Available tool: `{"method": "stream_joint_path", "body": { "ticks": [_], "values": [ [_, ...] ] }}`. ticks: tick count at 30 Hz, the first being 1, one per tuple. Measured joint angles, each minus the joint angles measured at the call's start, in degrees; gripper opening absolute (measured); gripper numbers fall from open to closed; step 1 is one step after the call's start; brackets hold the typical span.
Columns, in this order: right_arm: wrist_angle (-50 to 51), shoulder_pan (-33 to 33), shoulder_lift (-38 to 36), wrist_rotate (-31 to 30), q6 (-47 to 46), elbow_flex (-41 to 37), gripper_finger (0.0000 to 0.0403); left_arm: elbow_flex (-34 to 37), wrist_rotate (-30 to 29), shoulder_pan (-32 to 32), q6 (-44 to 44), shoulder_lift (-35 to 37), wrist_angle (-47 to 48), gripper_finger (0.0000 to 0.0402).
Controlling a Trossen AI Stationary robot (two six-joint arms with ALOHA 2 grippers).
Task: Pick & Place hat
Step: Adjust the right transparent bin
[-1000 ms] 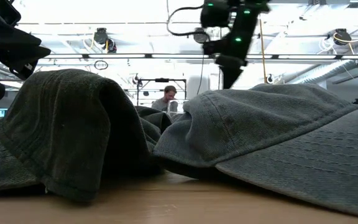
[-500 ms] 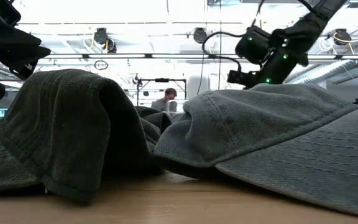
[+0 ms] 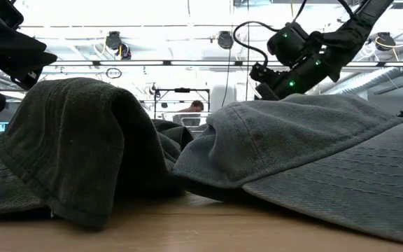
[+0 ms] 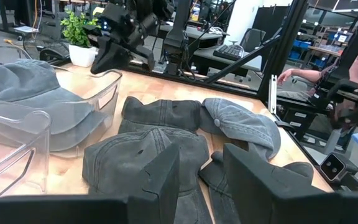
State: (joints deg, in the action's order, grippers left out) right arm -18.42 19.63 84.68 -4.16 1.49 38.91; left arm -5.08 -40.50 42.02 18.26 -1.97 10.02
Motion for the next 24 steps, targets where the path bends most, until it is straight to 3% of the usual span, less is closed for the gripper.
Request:
{"method": "stream_joint_path", "body": {
  "ticks": [7,16,24],
  "values": [
    [-5.4,-0.2,6.9,2.7,-1.0,0.0,0.0000,0.0,0.0,0.0,0.0,0.0,0.0,0.0131],
    [-7.1,1.1,8.1,-11.1,3.6,0.0,0.0000,0.0,0.0,0.0,0.0,0.0,0.0,0.0132],
    [-15.0,7.4,13.9,-2.8,2.3,0.5,0.0000,0.0,0.0,0.0,0.0,0.0,0.0,0.0132]
  ]
}}
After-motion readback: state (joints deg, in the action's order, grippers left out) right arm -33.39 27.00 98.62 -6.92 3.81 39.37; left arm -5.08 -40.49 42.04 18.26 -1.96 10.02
